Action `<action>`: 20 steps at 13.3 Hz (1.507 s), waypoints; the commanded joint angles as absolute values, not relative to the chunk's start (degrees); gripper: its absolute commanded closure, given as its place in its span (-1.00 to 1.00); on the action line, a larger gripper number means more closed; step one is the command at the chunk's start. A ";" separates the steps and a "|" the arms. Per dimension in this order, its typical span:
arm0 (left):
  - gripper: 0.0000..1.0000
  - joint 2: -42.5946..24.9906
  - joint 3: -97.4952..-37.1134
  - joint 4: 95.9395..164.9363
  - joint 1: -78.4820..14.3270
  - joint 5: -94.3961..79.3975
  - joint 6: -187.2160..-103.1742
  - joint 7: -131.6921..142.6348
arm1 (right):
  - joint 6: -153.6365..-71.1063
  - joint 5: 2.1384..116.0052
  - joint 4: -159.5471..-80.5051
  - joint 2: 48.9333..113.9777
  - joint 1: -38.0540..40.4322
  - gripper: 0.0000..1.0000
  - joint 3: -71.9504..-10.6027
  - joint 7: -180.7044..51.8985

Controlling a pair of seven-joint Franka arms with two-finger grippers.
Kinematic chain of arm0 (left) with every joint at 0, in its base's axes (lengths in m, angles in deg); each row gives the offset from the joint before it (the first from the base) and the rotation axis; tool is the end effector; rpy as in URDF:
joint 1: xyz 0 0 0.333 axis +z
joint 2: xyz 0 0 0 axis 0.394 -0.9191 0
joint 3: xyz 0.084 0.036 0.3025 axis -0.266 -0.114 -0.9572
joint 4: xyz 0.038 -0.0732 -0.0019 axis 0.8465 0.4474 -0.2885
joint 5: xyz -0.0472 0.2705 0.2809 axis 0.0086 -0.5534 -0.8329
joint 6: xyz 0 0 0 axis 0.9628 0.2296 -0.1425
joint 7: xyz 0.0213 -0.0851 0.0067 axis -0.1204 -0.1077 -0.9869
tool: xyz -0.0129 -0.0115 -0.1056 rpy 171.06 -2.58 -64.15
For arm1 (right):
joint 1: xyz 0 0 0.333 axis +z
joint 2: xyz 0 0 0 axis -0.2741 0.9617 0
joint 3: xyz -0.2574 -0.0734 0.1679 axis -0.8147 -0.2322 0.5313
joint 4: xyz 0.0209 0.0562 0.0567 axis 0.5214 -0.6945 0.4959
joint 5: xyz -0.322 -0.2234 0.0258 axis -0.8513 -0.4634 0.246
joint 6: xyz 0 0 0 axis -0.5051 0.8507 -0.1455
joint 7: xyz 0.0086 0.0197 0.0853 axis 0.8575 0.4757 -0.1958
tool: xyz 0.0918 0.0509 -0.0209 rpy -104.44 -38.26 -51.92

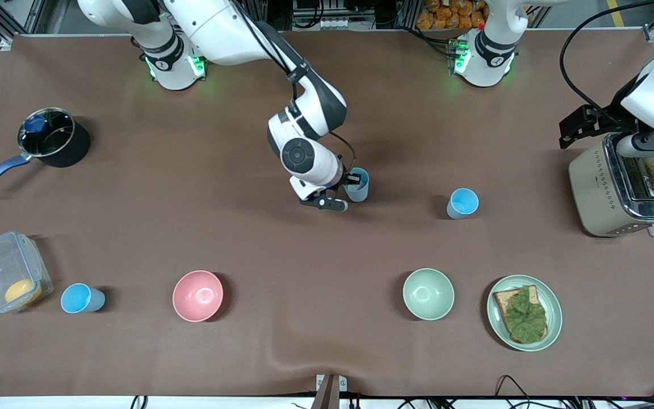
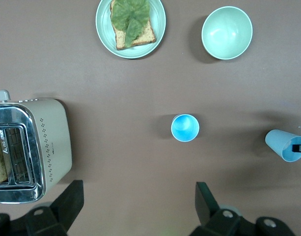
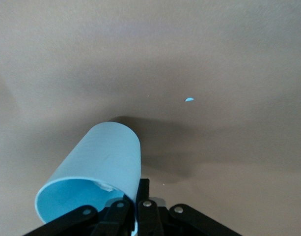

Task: Stack blue cups with both arms
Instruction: 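Carry the blue cup to mid-table and set it down upright, then open the right gripper and withdraw it toward the rest pose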

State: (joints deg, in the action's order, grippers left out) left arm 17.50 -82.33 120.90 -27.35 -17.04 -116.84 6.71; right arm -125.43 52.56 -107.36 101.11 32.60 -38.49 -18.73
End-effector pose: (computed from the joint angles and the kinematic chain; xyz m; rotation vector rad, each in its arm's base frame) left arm 0.5438 -0.0694 0.6288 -3.1294 0.0586 0.0193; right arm 0.4834 0.5268 0.2221 -2.8276 0.3317 0.3877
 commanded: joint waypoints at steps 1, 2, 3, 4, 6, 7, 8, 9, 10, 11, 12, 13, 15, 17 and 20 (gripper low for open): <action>-1.00 17.35 -82.03 120.02 -27.16 -17.46 -115.13 5.68 | -125.16 53.87 -105.47 101.94 33.13 0.53 -39.17 -17.97; -1.00 17.35 -82.03 120.02 -27.16 -17.54 -115.13 5.68 | -124.99 53.95 -105.47 101.50 33.05 -0.63 -39.17 -17.89; -1.00 17.35 -82.03 120.02 -27.16 -17.55 -115.13 5.68 | -124.81 53.69 -105.38 100.89 33.13 -1.00 -39.25 -17.89; -1.00 17.35 -82.03 120.02 -27.16 -17.55 -115.13 5.68 | -124.46 53.86 -105.12 100.10 32.52 -1.00 -39.34 -17.97; -1.00 17.43 -82.03 120.02 -27.16 -17.55 -115.13 5.59 | -119.57 53.78 -103.72 99.39 29.81 -1.00 -39.78 -18.06; -1.00 17.35 -82.03 120.02 -27.07 -17.55 -115.13 5.68 | -113.27 53.17 -101.10 98.60 27.53 -1.00 -39.87 -18.24; -1.00 17.43 -82.03 120.02 -27.07 -17.55 -115.13 5.68 | -106.33 52.90 -98.81 98.42 24.81 -1.00 -39.96 -18.59; -1.00 17.35 -82.03 120.02 -27.07 -17.55 -115.13 5.68 | -100.61 52.73 -97.48 97.99 21.91 -1.00 -40.05 -19.02; -1.00 17.43 -82.03 120.02 -27.07 -17.55 -115.13 5.68 | -96.37 51.16 -96.86 97.11 18.84 -1.00 -39.96 -20.33; -1.00 17.35 -82.03 119.94 -27.07 -17.55 -115.13 5.68 | -93.29 48.01 -96.77 95.62 16.11 -1.00 -39.96 -23.13; -1.00 17.35 -82.03 119.85 -27.07 -17.55 -115.13 5.68 | -90.99 45.72 -96.85 93.96 12.69 -1.00 -39.87 -24.99; -1.00 17.43 -82.03 119.93 -27.07 -17.55 -115.13 5.68 | -89.32 43.95 -96.85 92.46 9.70 -1.00 -39.87 -25.88; -1.00 17.35 -82.03 119.94 -27.07 -17.55 -115.13 5.68 | -85.80 38.95 -96.85 91.13 5.38 -1.00 -39.78 -29.38; -1.00 17.35 -82.03 119.76 -27.51 -17.55 -115.13 5.59 | -82.73 33.76 -97.03 90.25 2.39 -1.00 -39.96 -32.54; -1.00 17.26 -82.03 119.50 -28.04 -18.07 -115.39 5.59 | -81.57 31.28 -97.03 87.71 -0.95 -1.00 -40.57 -41.85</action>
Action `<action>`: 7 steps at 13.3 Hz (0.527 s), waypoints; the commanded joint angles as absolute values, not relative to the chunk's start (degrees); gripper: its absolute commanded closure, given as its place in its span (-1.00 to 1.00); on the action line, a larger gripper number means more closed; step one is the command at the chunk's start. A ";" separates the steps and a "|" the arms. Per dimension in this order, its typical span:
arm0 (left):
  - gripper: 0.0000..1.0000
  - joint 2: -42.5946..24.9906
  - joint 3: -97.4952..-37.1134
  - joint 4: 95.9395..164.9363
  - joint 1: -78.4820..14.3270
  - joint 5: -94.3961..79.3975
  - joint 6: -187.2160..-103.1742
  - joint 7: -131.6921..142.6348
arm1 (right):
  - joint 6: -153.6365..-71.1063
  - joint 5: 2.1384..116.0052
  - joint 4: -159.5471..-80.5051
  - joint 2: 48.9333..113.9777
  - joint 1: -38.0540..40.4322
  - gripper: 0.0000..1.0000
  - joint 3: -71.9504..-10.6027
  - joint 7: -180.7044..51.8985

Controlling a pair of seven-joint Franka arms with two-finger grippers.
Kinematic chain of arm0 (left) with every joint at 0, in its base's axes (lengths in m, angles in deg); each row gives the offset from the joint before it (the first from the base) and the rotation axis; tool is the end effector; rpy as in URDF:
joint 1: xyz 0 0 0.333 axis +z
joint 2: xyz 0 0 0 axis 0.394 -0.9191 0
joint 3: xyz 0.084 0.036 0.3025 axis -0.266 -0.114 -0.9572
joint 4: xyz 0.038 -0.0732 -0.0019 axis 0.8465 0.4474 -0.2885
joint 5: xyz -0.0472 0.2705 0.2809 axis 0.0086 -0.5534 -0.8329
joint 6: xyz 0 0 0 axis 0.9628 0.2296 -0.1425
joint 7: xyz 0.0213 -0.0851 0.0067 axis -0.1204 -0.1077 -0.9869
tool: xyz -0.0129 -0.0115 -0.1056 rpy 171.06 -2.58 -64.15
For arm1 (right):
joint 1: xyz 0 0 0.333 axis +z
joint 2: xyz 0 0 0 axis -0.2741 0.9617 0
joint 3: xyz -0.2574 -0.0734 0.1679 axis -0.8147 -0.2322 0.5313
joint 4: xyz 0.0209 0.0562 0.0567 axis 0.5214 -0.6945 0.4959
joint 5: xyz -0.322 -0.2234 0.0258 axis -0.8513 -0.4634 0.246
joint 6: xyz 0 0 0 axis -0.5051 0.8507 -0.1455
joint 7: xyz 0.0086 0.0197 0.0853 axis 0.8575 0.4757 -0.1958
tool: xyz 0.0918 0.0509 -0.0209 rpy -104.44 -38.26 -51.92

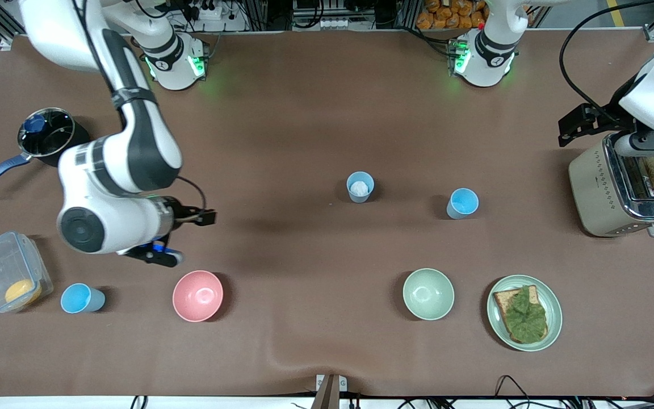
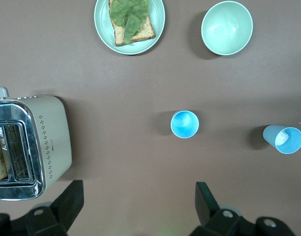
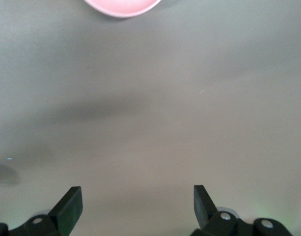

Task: Stack blue cups with both arms
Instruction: 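Open the right gripper and withdraw it toward the rest pose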

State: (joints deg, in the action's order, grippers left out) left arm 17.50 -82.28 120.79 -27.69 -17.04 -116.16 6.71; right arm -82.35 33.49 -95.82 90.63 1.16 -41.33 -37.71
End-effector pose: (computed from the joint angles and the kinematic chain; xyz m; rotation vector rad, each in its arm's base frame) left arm 0.5421 -0.0729 0.6287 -3.1279 0.0691 0.0347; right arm 0.6524 0.1698 0.3890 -3.0344 0.2937 0.6262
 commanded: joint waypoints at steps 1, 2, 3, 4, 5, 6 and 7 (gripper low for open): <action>-1.00 17.26 -82.03 119.50 -28.12 -18.07 -115.40 5.59 | -80.70 31.10 -97.03 87.18 -2.27 -1.00 -40.75 -42.58; -1.00 17.26 -81.94 119.50 -28.13 -18.07 -115.57 5.51 | -79.64 29.97 -96.94 86.82 -4.11 -1.00 -40.66 -43.63; -1.00 17.26 -81.85 119.50 -28.21 -17.64 -115.66 5.59 | -79.46 28.13 -97.03 85.86 -5.61 -1.00 -40.57 -46.51; -1.00 17.26 -81.85 119.41 -28.47 -17.46 -115.83 5.51 | -79.98 27.07 -97.64 85.24 -6.23 -1.00 -40.75 -49.41; -1.00 17.26 -81.85 119.67 -28.82 -17.20 -117.14 5.59 | -80.16 26.36 -99.12 83.41 -7.46 -1.00 -40.75 -50.83; -1.00 17.87 -80.72 121.06 -28.65 -16.93 -119.94 5.68 | -81.38 25.05 -101.75 81.04 -8.69 -1.00 -40.75 -52.24; -1.00 18.31 -79.75 122.99 -28.30 -16.58 -121.88 5.77 | -83.39 23.91 -104.91 78.23 -9.66 -1.00 -40.66 -53.99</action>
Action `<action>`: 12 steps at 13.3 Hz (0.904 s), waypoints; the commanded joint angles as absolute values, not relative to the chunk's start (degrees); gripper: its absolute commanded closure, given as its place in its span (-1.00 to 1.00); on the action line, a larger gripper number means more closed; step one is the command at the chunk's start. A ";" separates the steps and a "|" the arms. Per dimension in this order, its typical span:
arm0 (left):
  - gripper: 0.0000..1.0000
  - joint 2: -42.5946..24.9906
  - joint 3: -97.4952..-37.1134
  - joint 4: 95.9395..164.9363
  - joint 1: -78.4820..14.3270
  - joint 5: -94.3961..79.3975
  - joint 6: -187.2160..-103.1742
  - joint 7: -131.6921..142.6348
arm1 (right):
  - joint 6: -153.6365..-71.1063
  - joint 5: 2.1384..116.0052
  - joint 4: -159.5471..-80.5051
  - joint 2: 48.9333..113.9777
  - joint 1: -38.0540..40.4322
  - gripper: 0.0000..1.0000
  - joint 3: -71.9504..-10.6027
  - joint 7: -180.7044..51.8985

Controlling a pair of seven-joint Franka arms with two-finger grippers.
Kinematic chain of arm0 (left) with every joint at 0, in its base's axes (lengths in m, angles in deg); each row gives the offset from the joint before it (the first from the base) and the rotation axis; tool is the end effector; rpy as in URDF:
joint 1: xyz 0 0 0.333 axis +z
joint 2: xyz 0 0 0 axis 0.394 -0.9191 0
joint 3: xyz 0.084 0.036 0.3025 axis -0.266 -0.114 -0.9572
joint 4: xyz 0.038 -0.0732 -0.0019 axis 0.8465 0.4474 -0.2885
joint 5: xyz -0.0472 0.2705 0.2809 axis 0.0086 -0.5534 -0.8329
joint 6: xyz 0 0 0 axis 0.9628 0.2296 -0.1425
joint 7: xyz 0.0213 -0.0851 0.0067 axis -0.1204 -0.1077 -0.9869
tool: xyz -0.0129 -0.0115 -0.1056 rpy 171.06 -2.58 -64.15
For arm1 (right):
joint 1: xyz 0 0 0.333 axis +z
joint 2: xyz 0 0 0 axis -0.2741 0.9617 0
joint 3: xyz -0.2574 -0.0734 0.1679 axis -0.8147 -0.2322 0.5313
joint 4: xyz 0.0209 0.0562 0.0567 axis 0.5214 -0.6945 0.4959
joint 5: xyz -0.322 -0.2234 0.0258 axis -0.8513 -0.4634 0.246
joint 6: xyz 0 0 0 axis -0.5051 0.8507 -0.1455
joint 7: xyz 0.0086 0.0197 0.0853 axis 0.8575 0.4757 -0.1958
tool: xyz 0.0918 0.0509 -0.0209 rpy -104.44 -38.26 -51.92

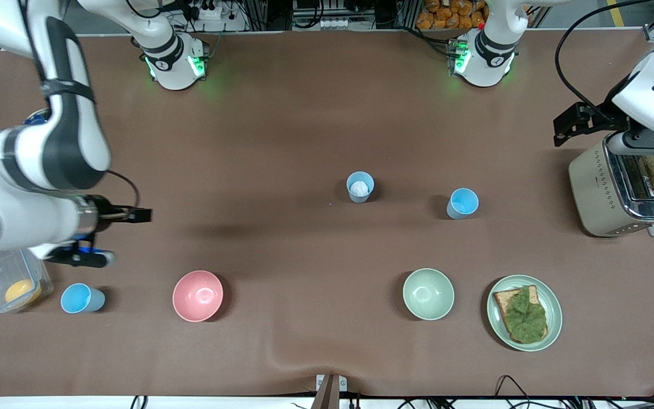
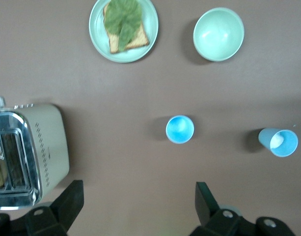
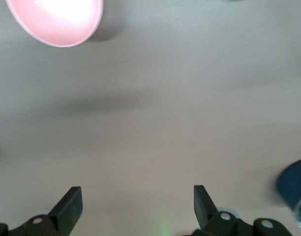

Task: Stack blue cups with both arms
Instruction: 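Open the right gripper and withdraw it toward the rest pose, then reach the left gripper down and grasp the other blue cup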

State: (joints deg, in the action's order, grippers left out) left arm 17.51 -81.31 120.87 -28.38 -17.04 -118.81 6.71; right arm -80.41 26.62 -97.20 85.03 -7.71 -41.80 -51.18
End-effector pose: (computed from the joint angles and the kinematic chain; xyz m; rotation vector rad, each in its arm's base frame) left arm 0.5446 -0.0895 0.6322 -3.1317 0.1150 -0.0356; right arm 0.6554 0.0472 0.4410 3.0901 -0.1628 -0.5344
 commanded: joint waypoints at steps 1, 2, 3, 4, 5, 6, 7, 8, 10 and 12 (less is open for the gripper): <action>-1.00 18.23 -79.74 123.97 -28.47 -15.80 -123.81 5.77 | -85.41 23.46 -108.25 75.42 -10.63 -1.00 -40.57 -55.14; -1.00 17.53 -79.65 125.63 -28.65 -15.53 -126.18 5.86 | -86.74 23.37 -111.32 72.87 -11.94 -1.00 -40.40 -55.76; -1.00 16.22 -79.31 128.08 -28.83 -15.61 -129.77 5.86 | -86.92 23.37 -112.57 70.50 -13.00 -1.00 -40.31 -56.46; -1.00 15.25 -79.21 129.76 -28.83 -15.61 -131.81 6.29 | -86.67 23.46 -112.76 68.30 -13.79 -1.00 -40.22 -57.43; -1.00 14.63 -78.69 131.95 -28.83 -15.70 -133.83 6.38 | -86.31 23.46 -113.54 65.93 -14.23 -1.00 -40.31 -58.31; -1.00 13.84 -78.43 134.06 -29.09 -16.14 -135.24 6.38 | -86.22 23.46 -115.03 63.47 -15.02 -1.00 -40.22 -58.75; -1.00 11.13 -78.51 134.69 -30.05 -16.66 -135.52 6.30 | -86.22 23.54 -115.74 61.61 -15.81 -1.00 -40.22 -58.76; -1.00 8.84 -78.51 134.53 -30.23 -18.15 -135.44 6.65 | -85.88 23.37 -115.58 60.90 -16.08 -1.00 -40.22 -59.02; -1.00 7.95 -78.51 134.70 -30.50 -18.78 -135.52 6.91 | -83.51 20.93 -113.83 60.36 -16.26 -1.00 -39.61 -63.48; -1.00 6.02 -78.51 134.79 -30.59 -17.99 -137.09 7.53 | -82.10 20.29 -111.71 60.71 -16.78 -1.00 -38.99 -63.85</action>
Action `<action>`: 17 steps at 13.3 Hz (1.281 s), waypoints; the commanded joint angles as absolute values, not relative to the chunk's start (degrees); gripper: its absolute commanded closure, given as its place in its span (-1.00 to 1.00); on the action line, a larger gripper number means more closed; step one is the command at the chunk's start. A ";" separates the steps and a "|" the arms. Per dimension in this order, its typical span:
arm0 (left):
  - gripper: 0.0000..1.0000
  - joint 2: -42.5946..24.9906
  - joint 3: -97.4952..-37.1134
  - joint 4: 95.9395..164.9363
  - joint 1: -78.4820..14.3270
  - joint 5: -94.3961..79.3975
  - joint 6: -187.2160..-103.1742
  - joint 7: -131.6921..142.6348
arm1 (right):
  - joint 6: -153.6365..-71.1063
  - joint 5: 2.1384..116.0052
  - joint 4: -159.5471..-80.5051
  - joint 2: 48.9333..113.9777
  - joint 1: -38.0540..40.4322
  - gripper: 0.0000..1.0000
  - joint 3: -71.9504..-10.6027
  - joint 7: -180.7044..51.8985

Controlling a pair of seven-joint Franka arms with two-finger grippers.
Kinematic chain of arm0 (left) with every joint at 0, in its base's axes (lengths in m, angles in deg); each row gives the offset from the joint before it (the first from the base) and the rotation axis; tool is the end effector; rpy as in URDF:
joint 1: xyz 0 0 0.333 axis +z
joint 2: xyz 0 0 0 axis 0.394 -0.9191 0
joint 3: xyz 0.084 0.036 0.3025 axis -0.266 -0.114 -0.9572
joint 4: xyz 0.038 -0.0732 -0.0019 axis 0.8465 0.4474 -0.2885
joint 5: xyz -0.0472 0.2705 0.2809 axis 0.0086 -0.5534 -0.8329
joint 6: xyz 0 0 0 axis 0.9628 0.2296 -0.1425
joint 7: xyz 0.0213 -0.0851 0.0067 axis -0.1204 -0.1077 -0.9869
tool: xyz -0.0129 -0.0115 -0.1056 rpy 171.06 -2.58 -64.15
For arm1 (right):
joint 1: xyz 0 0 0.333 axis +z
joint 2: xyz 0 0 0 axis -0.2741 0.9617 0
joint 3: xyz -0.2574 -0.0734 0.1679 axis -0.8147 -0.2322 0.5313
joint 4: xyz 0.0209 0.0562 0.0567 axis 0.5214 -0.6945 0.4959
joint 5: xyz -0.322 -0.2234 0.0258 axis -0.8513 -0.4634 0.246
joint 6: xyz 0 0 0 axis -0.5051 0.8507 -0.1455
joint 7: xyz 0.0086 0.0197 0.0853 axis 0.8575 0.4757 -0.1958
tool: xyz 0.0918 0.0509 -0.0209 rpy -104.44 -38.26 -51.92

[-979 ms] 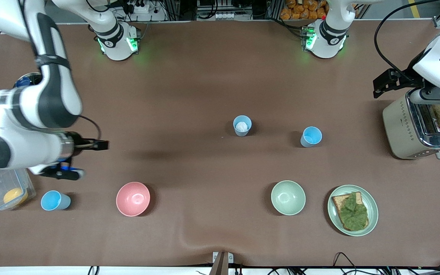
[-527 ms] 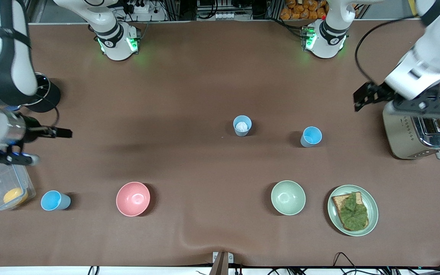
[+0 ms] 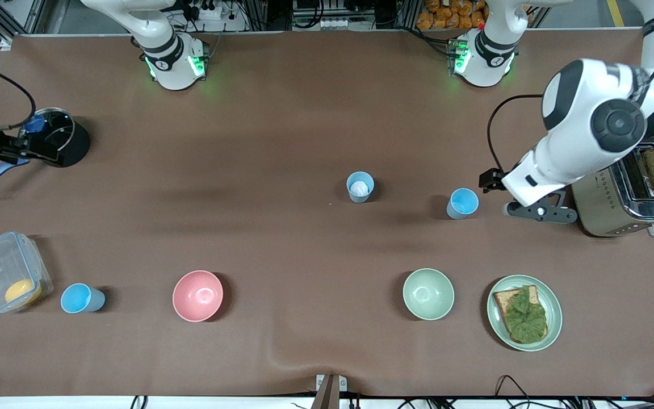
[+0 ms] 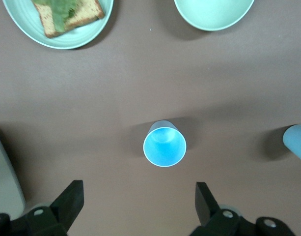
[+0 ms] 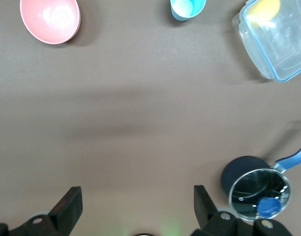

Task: Stack blue cups with both arms
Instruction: 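Reach the left gripper down and grasp the other blue cup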

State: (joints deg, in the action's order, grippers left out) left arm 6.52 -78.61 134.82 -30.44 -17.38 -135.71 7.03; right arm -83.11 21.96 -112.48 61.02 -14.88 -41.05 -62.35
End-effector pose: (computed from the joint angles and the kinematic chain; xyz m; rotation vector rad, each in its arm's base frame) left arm 0.5792 -0.1417 0.4309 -3.1131 0.2604 0.1829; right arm 0.5590 -0.0401 0.5789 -3.1323 0.0335 0.2255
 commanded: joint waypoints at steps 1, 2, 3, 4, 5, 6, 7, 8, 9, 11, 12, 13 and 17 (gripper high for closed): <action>-1.00 5.75 -78.51 135.92 -30.67 -17.29 -138.84 7.35 | -81.66 20.29 -111.71 60.72 -16.88 -1.00 -38.73 -64.11; -1.00 5.83 -78.51 137.93 -30.93 -16.33 -141.39 7.00 | -81.22 20.55 -111.53 60.80 -16.96 -1.00 -38.03 -64.20; -1.00 5.83 -78.51 140.13 -31.89 -15.10 -144.28 6.30 | -81.21 20.38 -111.18 60.98 -17.14 -1.00 -36.81 -64.03; -1.00 5.83 -78.51 142.93 -32.25 -14.74 -148.14 5.69 | -81.13 20.64 -109.70 61.41 -18.27 -1.00 -35.66 -63.94; -1.00 6.01 -78.51 146.53 -32.43 -14.65 -153.31 4.99 | -81.13 20.64 -109.08 61.68 -18.54 -1.00 -35.48 -63.85; -1.00 5.92 -78.51 150.13 -32.78 -13.51 -158.32 3.76 | -81.21 20.64 -109.07 61.77 -18.89 -1.00 -35.56 -64.11; -1.00 5.75 -78.60 152.69 -34.26 -11.94 -162.20 2.62 | -81.21 20.56 -109.07 61.68 -18.81 -1.00 -35.56 -63.94; -1.00 5.31 -78.60 154.54 -35.32 -11.57 -165.20 1.47 | -81.21 20.56 -109.07 61.68 -18.55 -1.00 -35.56 -63.68; -1.00 4.70 -78.60 155.52 -35.85 -11.48 -166.97 -0.02 | -81.21 20.56 -109.07 61.68 -18.37 -1.00 -35.48 -64.11; -1.00 3.20 -78.60 156.32 -37.52 -11.48 -168.65 -1.08 | -81.21 20.56 -108.90 61.68 -18.11 -1.00 -35.65 -64.21; -1.00 3.02 -78.60 157.19 -37.53 -11.57 -169.27 -1.09 | -81.30 20.29 -108.81 61.68 -18.11 -1.00 -35.65 -64.21; -1.00 3.19 -78.60 158.33 -37.27 -11.66 -169.53 -1.09 | -81.56 20.21 -108.72 61.77 -18.11 -1.00 -35.56 -64.12; -1.00 2.50 -78.77 159.66 -36.04 -12.10 -171.73 -0.38 | -81.48 20.20 -108.72 61.77 -18.02 -1.00 -35.48 -64.12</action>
